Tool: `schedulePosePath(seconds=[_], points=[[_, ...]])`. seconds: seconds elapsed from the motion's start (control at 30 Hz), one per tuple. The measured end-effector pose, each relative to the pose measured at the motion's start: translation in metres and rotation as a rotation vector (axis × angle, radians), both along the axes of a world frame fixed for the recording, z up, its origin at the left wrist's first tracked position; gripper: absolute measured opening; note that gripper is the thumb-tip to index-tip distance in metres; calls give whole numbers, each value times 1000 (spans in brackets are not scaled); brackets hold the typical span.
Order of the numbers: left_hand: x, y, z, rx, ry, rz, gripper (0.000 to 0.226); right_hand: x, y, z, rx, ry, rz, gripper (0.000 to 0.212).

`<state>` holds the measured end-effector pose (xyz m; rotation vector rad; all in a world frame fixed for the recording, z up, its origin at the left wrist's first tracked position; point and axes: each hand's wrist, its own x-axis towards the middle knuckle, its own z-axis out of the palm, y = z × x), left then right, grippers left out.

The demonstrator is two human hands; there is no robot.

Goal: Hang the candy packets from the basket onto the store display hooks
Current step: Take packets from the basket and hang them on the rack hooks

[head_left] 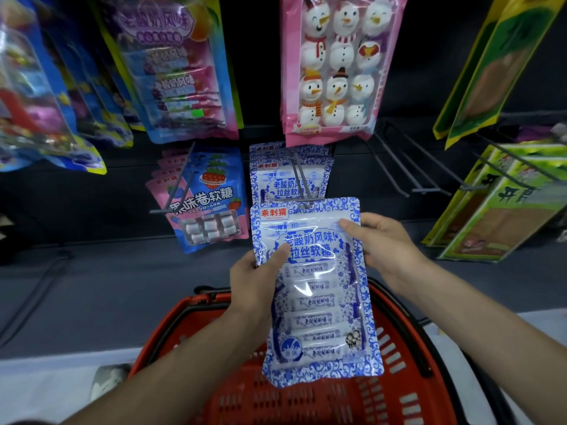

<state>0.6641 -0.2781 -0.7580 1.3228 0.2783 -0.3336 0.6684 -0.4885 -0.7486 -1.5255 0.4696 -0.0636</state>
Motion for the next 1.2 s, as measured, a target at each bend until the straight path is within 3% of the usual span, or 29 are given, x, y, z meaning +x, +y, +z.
schedulePosePath(seconds=[0.17, 0.27, 0.37, 0.5, 0.57, 0.6, 0.7, 0.73, 0.8, 0.83, 0.9, 0.97, 1.07, 1.2], points=[[10, 4, 1, 40, 41, -35, 21, -11, -3, 0, 22, 152, 177, 28], [25, 6, 1, 55, 90, -88, 25, -19, -4, -7, -53, 294, 342, 60], [42, 8, 1, 69, 160, -109, 70, -26, -1, -16, -149, 382, 439, 74], [58, 9, -7, 45, 148, -102, 103, -23, 1, -21, -186, 354, 371, 95], [63, 9, -23, 95, 74, -120, 124, -17, 6, -21, -143, 354, 329, 89], [57, 9, -19, 128, 16, -131, 122, -14, 8, -21, -117, 350, 301, 84], [47, 10, -13, 244, -115, -145, 67, 0, 11, -28, -63, 284, 232, 88], [47, 10, -14, 297, -152, -140, 62, 4, 12, -28, -46, 262, 218, 83], [50, 11, -12, 379, -216, -132, 67, 10, 16, -26, -19, 219, 189, 59], [53, 11, -10, 411, -231, -126, 67, 14, 17, -27, -14, 203, 168, 62], [62, 12, -7, 420, -252, -112, 74, 21, 21, -23, -51, 168, 122, 93], [71, 12, -6, 422, -246, -90, 74, 28, 22, -19, -84, 120, 90, 107], [83, 11, -10, 444, -232, -82, 66, 37, 20, -21, -198, 99, 21, 100], [88, 10, -18, 510, -251, -81, 73, 46, 24, -27, -280, 153, -1, 105]])
